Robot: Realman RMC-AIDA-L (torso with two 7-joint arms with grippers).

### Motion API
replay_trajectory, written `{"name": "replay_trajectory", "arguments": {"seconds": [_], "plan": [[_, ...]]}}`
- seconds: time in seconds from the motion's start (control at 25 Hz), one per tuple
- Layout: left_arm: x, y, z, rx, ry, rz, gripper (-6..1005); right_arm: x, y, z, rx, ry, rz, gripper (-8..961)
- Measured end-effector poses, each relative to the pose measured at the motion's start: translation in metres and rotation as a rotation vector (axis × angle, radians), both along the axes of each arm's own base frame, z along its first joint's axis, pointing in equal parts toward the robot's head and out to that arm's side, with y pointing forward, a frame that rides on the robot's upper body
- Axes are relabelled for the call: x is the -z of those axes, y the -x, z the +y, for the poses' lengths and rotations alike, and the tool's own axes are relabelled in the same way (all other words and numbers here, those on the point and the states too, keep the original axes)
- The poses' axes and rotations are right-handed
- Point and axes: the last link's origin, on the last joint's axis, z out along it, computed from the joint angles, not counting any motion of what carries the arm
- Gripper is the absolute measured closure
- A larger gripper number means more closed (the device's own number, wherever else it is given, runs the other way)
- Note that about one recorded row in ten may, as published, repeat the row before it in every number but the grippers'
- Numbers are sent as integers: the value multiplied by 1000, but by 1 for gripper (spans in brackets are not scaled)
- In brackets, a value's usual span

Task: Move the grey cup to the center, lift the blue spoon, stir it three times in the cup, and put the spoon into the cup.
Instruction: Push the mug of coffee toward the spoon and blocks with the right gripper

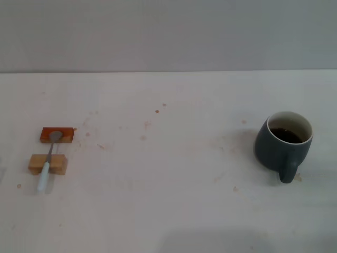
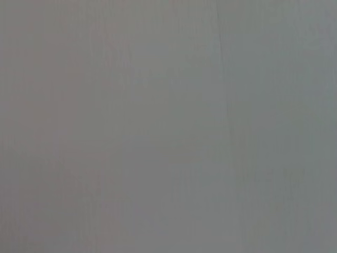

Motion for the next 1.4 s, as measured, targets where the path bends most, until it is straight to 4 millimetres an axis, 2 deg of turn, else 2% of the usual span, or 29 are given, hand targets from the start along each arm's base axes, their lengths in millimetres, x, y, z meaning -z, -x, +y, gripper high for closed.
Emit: {"name": "replay_trajectory", "arguments": {"seconds": [0.44, 0.64, 0.76, 1.0, 1.4], "plan": [[0, -1, 3, 7, 0, 0, 185, 4, -7, 5, 44, 42, 10, 954], [0, -2, 5, 11, 0, -1, 185, 8, -16, 24, 112, 108, 25, 954], [0, -3, 5, 12, -1, -1, 184, 13, -22, 43, 181, 172, 43, 954], [-1, -3, 6, 15, -2, 0, 184, 18, -19, 65, 206, 232, 48, 954], [-1, -5, 9, 24, -2, 1, 184, 32, -8, 79, 196, 299, 70, 954]]}}
